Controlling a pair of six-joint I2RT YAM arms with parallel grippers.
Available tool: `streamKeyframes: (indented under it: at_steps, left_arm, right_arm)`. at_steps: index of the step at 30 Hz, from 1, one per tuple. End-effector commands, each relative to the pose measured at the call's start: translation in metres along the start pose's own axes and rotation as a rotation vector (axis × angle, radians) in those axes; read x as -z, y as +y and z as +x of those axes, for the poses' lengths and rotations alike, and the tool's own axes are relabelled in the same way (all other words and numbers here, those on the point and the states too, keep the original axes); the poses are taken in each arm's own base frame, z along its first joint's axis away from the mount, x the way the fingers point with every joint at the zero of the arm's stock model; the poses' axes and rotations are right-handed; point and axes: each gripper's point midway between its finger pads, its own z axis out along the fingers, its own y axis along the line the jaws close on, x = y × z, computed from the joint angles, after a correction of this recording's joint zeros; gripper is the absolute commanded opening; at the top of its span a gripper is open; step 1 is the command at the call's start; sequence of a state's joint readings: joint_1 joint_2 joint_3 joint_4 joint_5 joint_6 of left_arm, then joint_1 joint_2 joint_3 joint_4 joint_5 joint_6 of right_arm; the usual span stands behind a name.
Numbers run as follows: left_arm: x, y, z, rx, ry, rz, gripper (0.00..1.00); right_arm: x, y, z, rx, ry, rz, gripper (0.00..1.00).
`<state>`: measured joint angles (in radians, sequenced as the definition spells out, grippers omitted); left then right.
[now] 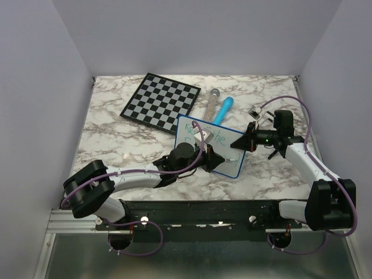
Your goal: Write a sentence on the whiteboard
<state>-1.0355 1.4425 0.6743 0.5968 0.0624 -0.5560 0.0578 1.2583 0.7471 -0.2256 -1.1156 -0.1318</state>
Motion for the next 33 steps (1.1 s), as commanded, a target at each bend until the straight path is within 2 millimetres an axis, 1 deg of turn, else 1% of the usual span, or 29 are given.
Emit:
streamKeyframes:
  at_steps: [1,9,19,33]
  left_arm:
    - [0.006,0.012,-0.008,0.000,-0.037,-0.054,0.00]
    - [0.011,0.017,0.003,0.000,-0.003,-0.068,0.00]
    - [0.013,0.018,0.016,0.009,0.045,-0.058,0.00]
    - [0.006,0.009,0.022,0.014,0.080,-0.008,0.00]
  right_arm:
    - [0.002,0.019,-0.014,0.038,-0.032,-0.085,0.01]
    - [0.002,0.019,-0.014,0.037,-0.031,-0.083,0.01]
    - [0.002,0.019,-0.014,0.038,-0.031,-0.082,0.01]
    - [0.002,0.020,-0.014,0.038,-0.031,-0.085,0.01]
